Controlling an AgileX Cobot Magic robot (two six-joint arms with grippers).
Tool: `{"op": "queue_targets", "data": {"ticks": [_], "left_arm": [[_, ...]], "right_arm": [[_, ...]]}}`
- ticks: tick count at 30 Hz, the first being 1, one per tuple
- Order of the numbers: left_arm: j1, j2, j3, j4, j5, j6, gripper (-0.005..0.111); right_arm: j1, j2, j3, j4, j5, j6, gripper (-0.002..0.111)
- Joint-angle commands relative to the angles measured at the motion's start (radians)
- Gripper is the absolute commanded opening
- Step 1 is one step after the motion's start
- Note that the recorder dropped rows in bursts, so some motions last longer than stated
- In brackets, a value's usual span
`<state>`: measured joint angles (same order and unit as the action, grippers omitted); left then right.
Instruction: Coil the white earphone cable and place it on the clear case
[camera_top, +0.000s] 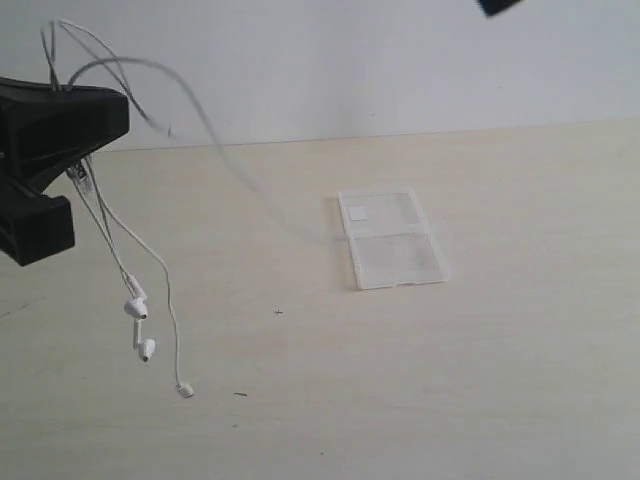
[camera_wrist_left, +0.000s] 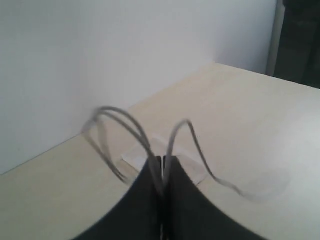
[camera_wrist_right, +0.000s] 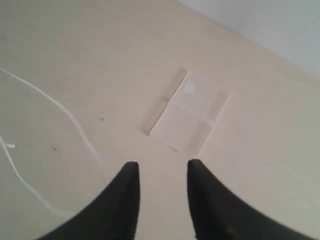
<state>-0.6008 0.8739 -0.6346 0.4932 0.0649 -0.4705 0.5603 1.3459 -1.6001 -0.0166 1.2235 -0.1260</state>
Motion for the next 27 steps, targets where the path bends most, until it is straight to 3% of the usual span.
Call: {"op": "queue_targets", "data": {"ticks": [1,5,7,14,18,22,24,27], "left_arm": [[0.003,-0.024,-0.008,-0.01,0.08,-0.007,0.0],[0.003,-0.049,-0.008,-0.033,0.104,-0.007,0.0],[0.003,-0.065,-0.008,-0.074,0.134,-0.007,0.0],[0.003,-0.12,-0.137,-0.214,0.422,0.023,0.0],[0.003,-0.118,-0.218,-0.325,0.572,0.174,0.0],[0.003,-0.118,-0.25,-0.338,0.614,0.176,0.0],[0.003,-0.118,-0.252,-0.34,0.616,0.18,0.0],[0.003,-0.118,-0.252,-0.34,0.599,0.18,0.0]], "right_arm": [[-0.002,0.006,0.107,0.082,-0.002,-0.055,0.048],[-0.002,0.006,0.148,0.117,-0.002,-0.102,0.05],[-0.002,0.006,0.15,0.236,-0.075,-0.174,0.05],[-0.002,0.005,0.472,0.964,-0.471,-0.826,0.047],[-0.002,0.015,0.615,1.494,-0.426,-1.317,0.046],[-0.002,0.067,0.637,1.591,-0.353,-1.371,0.046],[-0.002,0.143,0.637,1.625,-0.254,-1.416,0.054],[0.016,0.207,0.637,1.692,-0.212,-1.427,0.055]]}}
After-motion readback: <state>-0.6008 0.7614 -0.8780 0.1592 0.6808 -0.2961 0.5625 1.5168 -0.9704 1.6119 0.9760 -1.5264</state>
